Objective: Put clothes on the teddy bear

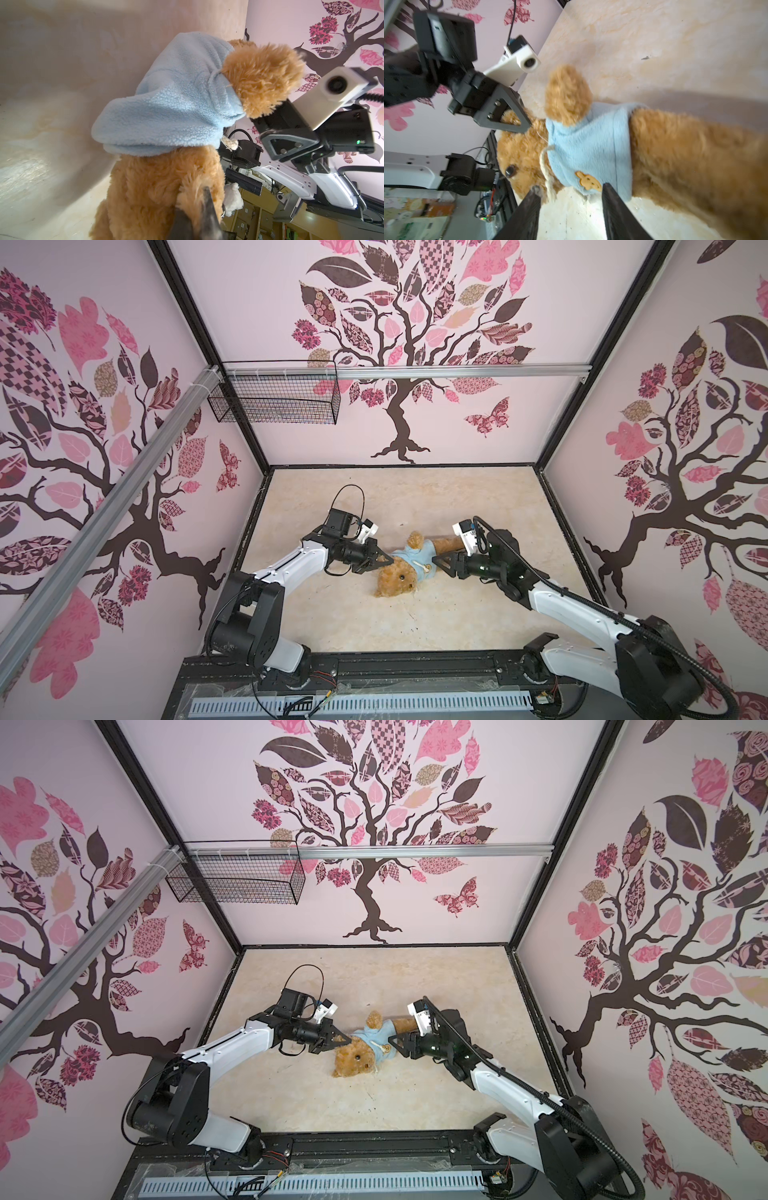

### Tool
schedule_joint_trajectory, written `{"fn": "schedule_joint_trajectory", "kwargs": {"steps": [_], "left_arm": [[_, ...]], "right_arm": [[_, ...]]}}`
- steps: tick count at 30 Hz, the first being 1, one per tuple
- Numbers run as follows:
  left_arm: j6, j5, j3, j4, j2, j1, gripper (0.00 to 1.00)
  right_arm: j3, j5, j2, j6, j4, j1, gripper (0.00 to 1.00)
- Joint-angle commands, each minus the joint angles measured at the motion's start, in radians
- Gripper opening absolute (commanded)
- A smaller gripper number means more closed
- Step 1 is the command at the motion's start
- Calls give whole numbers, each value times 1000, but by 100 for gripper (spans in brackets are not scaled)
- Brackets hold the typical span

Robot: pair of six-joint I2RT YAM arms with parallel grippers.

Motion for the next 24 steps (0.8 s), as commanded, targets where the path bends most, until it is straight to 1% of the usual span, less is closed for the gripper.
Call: {"fn": "schedule_joint_trajectory", "kwargs": {"steps": [1,6,9,11,12,13,14,17,18,19,20,21,22,24], "left_arm": [[21,0,27,1,10,2,0],[42,-10,36,-19,14,2,0],[59,-17,45,-39,13,2,0],[62,-17,47,-40,10,2,0],[63,-20,48,-39,9,2,0],[60,-20,46,-33,10,2,0],[55,-20,44,-27,13,2,0],[49,-18,47,-19,16,2,0],[52,-26,51,-20,14,4,0],[52,-42,57,-26,13,7,1],[53,-59,64,-29,10,14,8],[54,-79,71,-29,4,26,18],[60,-95,78,-27,-8,40,30],[93,-142,97,-37,-42,68,50]], "right_arm": [[-27,107,51,-42,82,56,49],[-54,211,163,-50,179,55,49],[-58,224,211,-60,228,54,49],[-49,204,234,-71,240,54,49],[-46,197,243,-75,246,54,47],[-46,183,256,-81,263,54,43],[-45,169,264,-86,277,54,37],[-37,132,286,-92,297,55,12],[-30,125,284,-91,278,54,6],[-25,122,274,-89,252,54,2],[-23,116,260,-86,229,54,0],[-22,110,241,-81,204,55,0],[-19,97,220,-73,182,53,0],[0,48,184,-51,129,53,0]]}}
